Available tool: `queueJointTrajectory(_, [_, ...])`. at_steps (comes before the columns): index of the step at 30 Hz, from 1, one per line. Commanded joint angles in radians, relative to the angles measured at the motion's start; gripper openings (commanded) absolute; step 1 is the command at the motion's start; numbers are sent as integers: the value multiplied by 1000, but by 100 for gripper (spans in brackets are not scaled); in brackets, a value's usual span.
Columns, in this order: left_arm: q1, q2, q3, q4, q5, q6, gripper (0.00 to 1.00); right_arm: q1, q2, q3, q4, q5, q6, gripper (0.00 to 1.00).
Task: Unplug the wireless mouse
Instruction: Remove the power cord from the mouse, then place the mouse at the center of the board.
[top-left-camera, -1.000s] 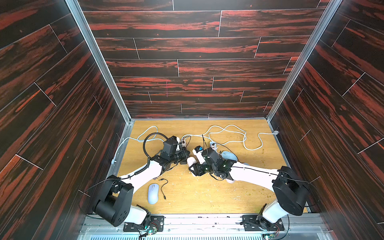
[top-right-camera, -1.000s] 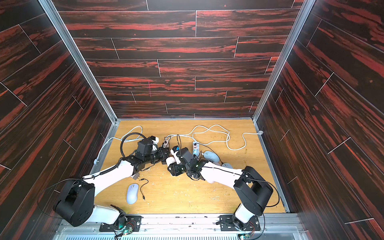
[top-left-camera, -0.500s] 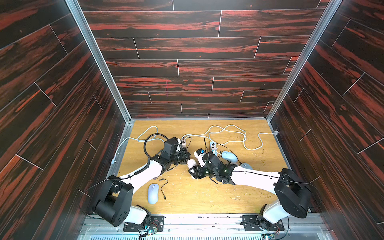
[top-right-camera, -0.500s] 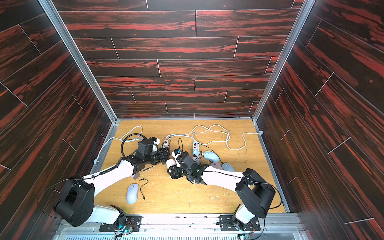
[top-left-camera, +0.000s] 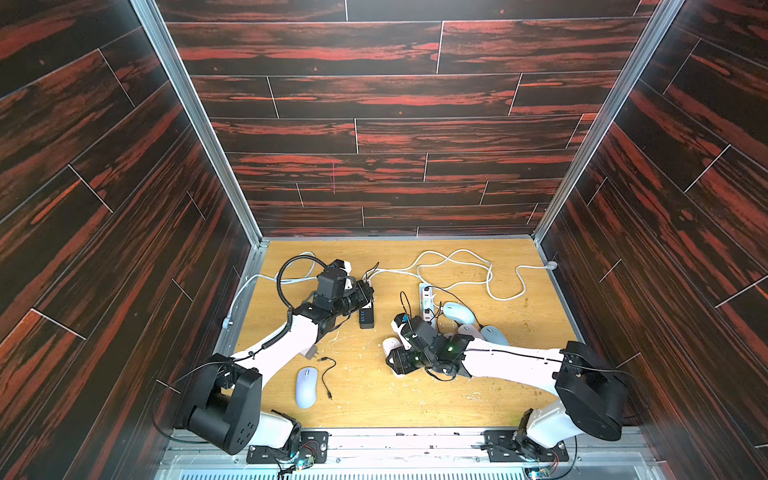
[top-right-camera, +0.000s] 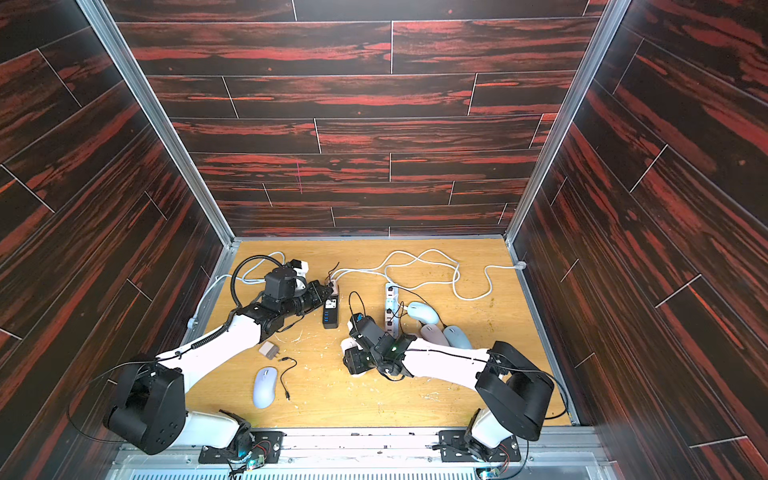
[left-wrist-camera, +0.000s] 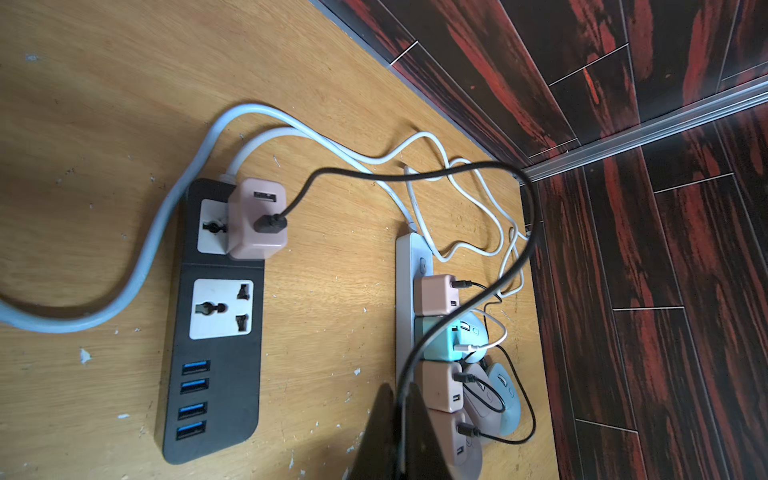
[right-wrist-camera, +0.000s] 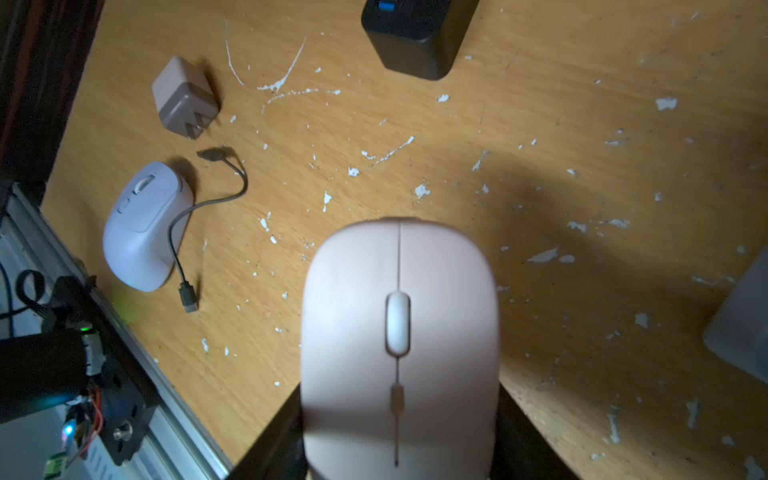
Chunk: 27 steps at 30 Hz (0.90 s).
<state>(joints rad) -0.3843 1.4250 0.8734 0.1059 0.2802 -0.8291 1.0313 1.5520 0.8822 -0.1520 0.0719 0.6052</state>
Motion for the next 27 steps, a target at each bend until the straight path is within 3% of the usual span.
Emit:
queueJointTrajectory(1, [3,-42,21,-12,13,32,0,1,-13,42,-7,34,108,0])
queueJointTrajectory(7, [17,-51,45,-118,28,89,0,14,15,54,150,-12,231,0])
queueJointTrajectory(12, [44,-48,31,-141,63,104,0,64,87,93,190,59,312,0])
queueJointTrajectory(17, [62,-52,33,-167,82,128,0,121,150,45,367,69,435,0])
queueJointTrajectory(27, [64,-84,3,-183,90,136,0,230,252,69,333,110,643,0])
